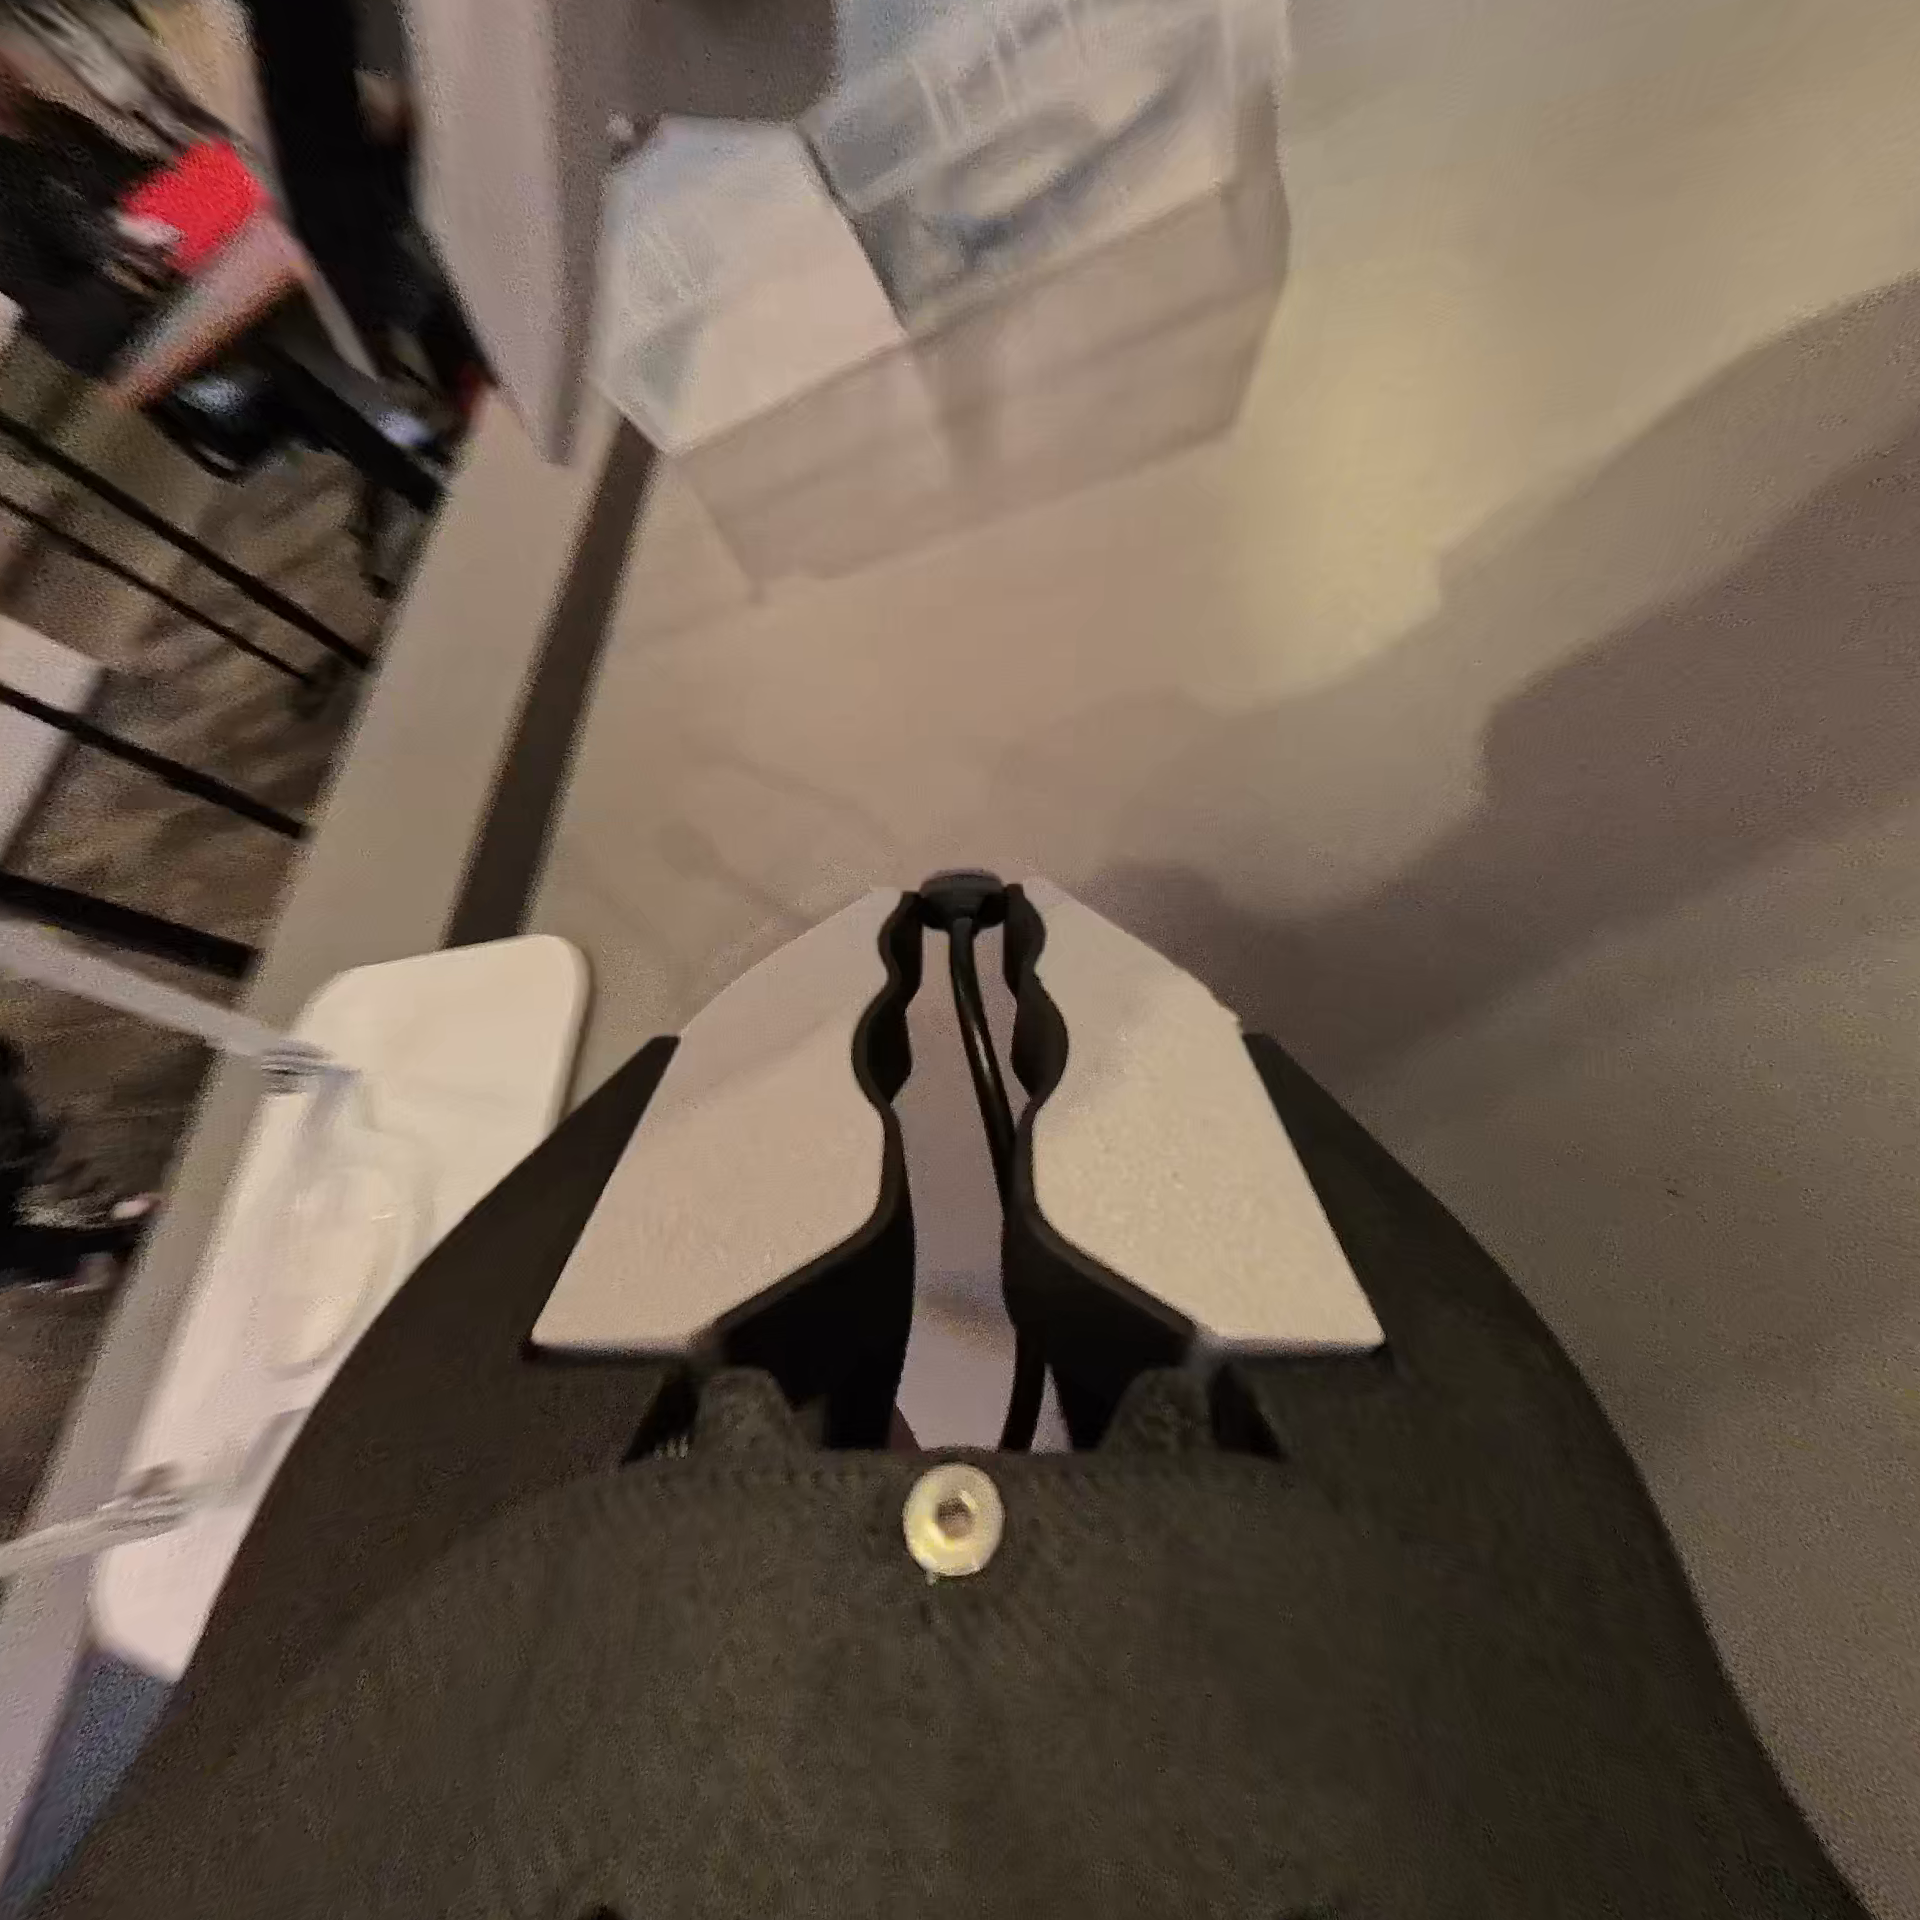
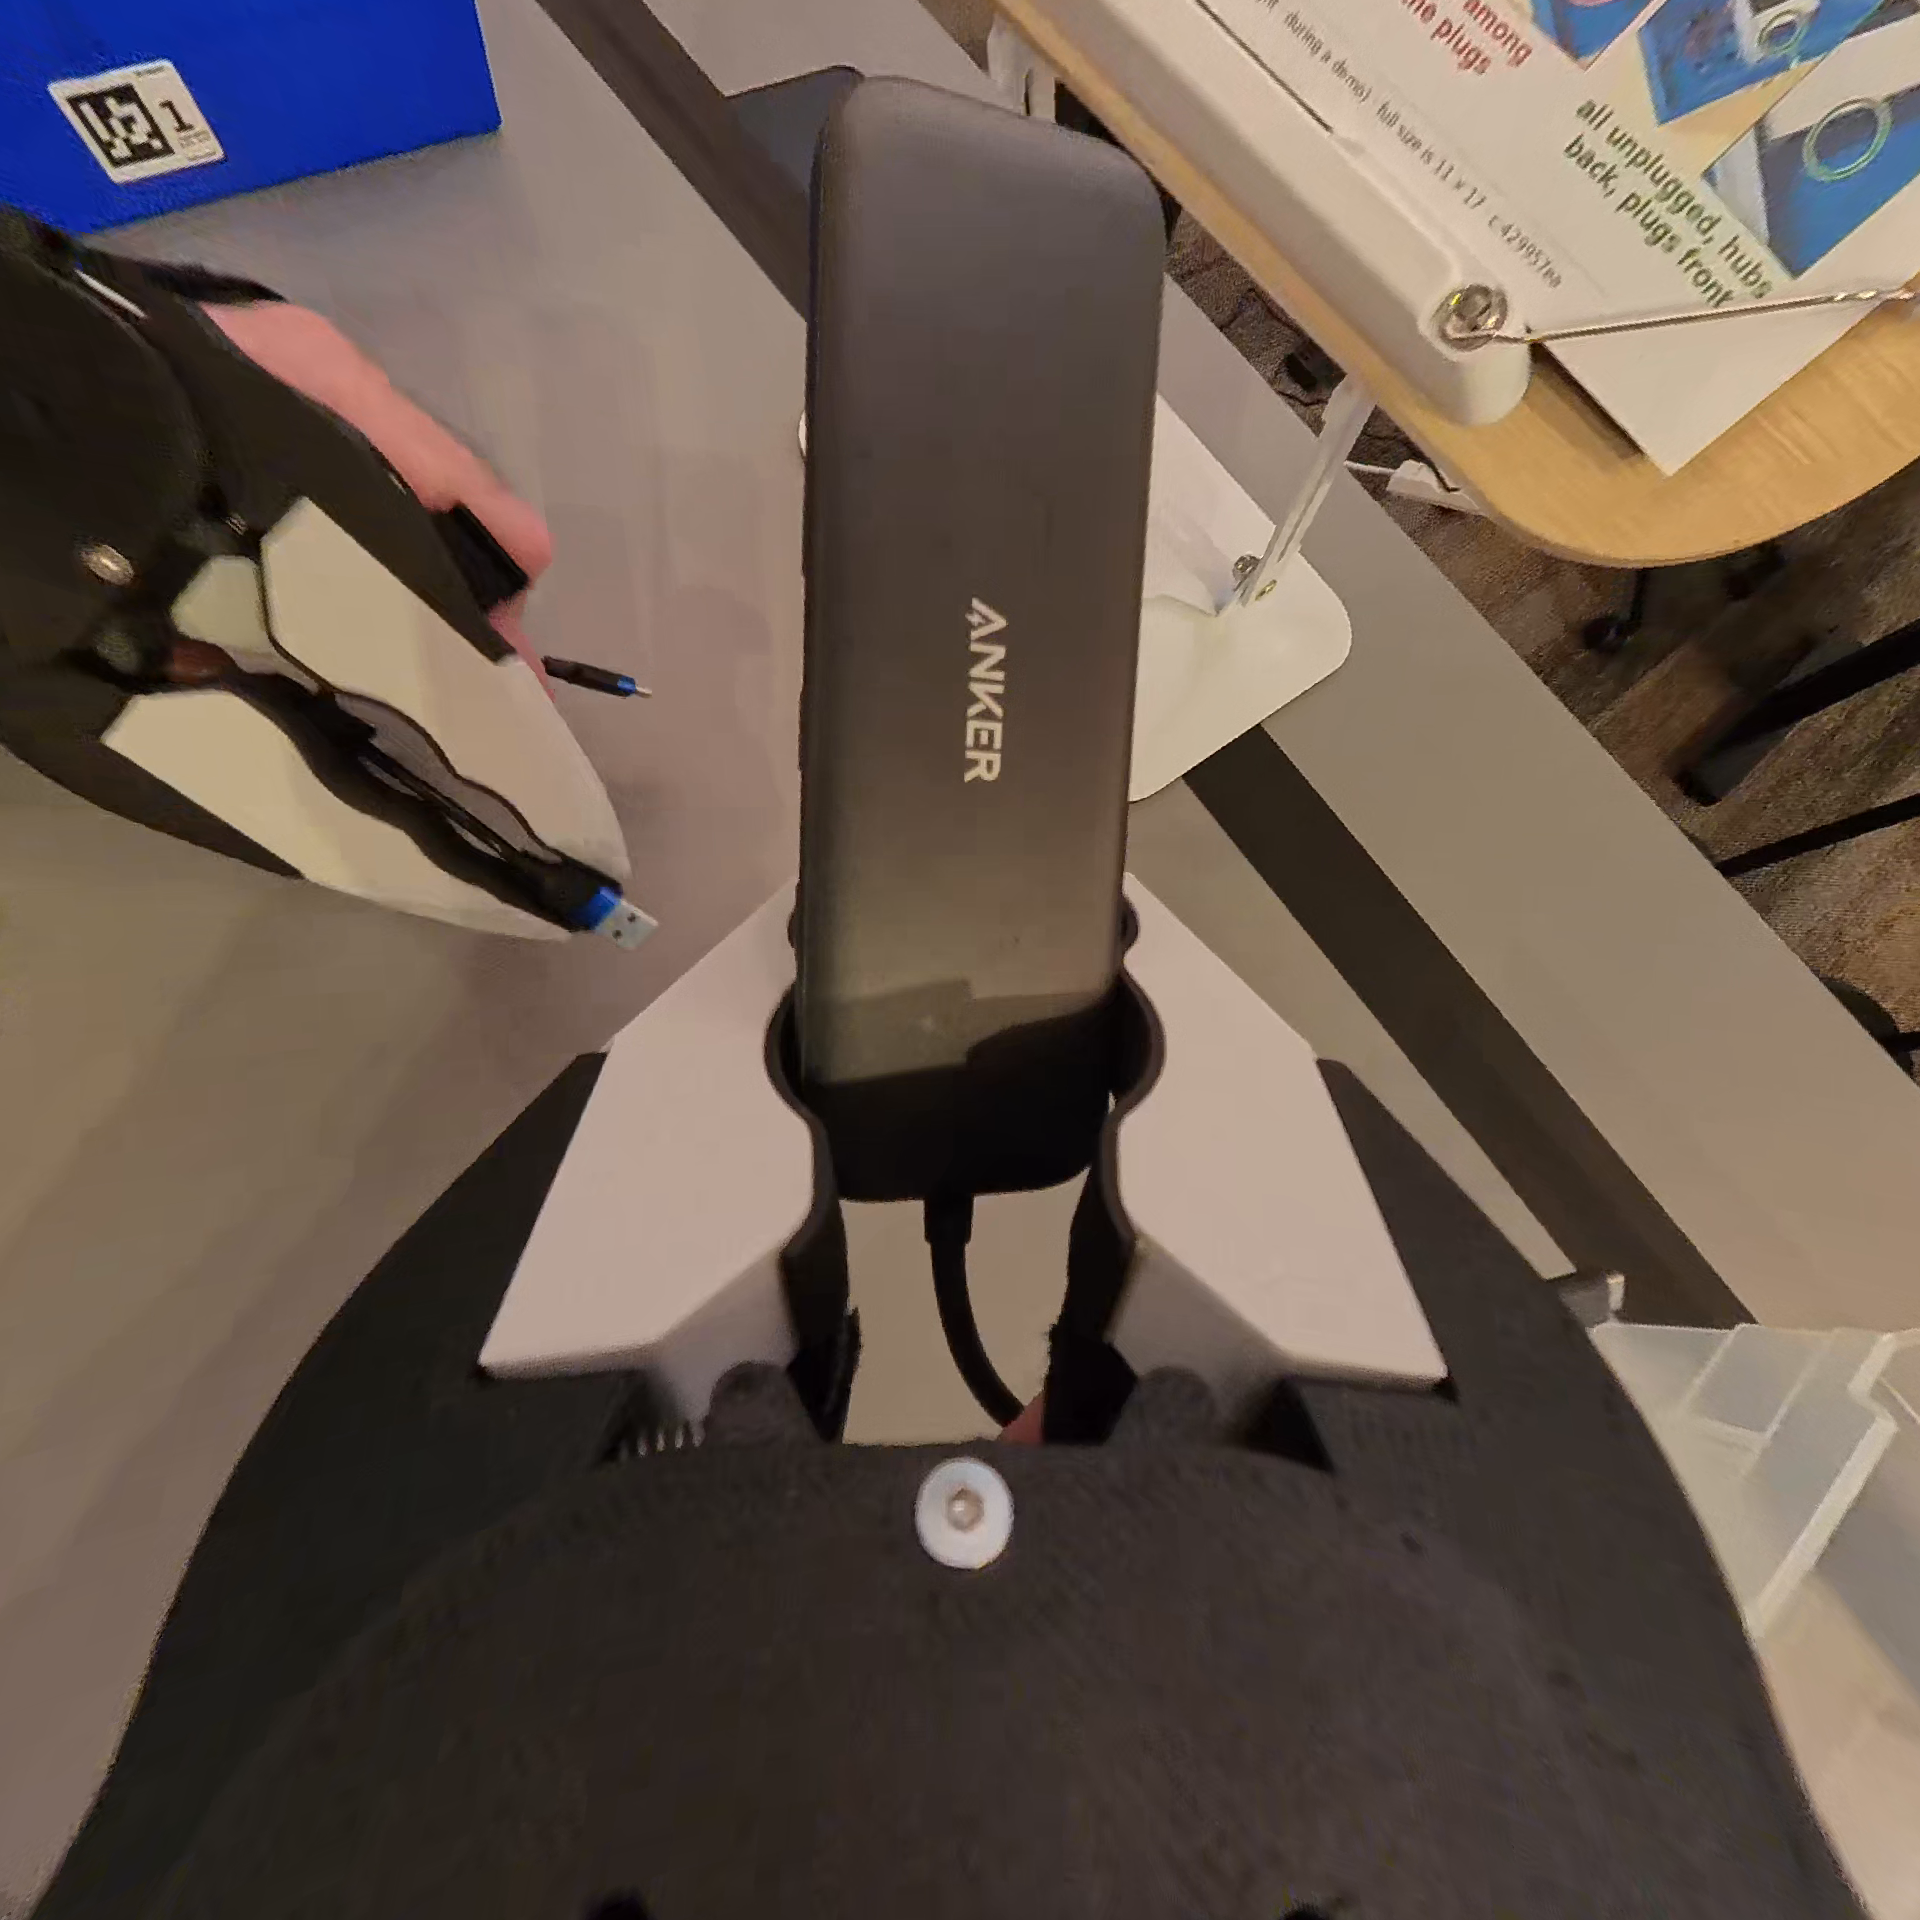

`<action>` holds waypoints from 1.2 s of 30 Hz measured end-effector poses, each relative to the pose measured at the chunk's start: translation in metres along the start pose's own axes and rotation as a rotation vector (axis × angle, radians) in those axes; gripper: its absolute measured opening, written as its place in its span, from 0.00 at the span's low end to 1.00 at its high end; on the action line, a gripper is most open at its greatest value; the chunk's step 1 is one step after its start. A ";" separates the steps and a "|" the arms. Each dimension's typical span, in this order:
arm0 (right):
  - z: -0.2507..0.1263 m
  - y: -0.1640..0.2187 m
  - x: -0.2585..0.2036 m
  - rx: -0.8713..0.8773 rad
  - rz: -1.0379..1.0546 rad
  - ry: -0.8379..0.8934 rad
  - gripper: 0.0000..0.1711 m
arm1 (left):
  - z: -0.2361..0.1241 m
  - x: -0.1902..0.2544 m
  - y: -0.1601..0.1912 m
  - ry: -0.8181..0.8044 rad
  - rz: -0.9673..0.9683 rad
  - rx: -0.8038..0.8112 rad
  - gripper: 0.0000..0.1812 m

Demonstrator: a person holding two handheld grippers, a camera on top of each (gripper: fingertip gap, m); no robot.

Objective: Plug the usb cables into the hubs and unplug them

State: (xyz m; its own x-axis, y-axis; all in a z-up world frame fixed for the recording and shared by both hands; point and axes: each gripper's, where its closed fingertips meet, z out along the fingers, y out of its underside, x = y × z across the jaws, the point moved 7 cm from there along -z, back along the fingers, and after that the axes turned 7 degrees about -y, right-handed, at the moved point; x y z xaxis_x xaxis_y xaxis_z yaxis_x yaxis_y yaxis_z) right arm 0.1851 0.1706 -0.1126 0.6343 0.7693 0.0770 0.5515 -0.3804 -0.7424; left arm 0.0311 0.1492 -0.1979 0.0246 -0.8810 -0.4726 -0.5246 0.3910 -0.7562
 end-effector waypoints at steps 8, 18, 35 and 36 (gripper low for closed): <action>0.001 0.005 -0.008 0.006 -0.020 -0.029 0.28 | 0.023 0.030 0.026 0.156 0.053 -0.146 0.12; 0.001 0.012 -0.012 0.001 -0.006 -0.086 0.28 | -0.009 -0.006 -0.011 -0.092 0.139 0.015 0.28; 0.033 0.020 -0.068 -0.179 -0.043 -0.295 0.28 | -0.013 -0.013 -0.048 -0.824 0.880 -0.065 0.14; 0.032 0.020 -0.068 -0.185 -0.046 -0.294 0.28 | -0.012 -0.013 -0.047 -0.833 0.883 -0.063 0.14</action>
State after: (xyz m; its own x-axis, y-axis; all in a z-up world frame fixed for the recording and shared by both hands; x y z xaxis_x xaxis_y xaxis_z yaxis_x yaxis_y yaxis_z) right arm 0.1353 0.1271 -0.1540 0.4384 0.8923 -0.1076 0.6815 -0.4081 -0.6075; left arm 0.0450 0.1385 -0.1504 0.1647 0.1318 -0.9775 -0.6768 0.7360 -0.0148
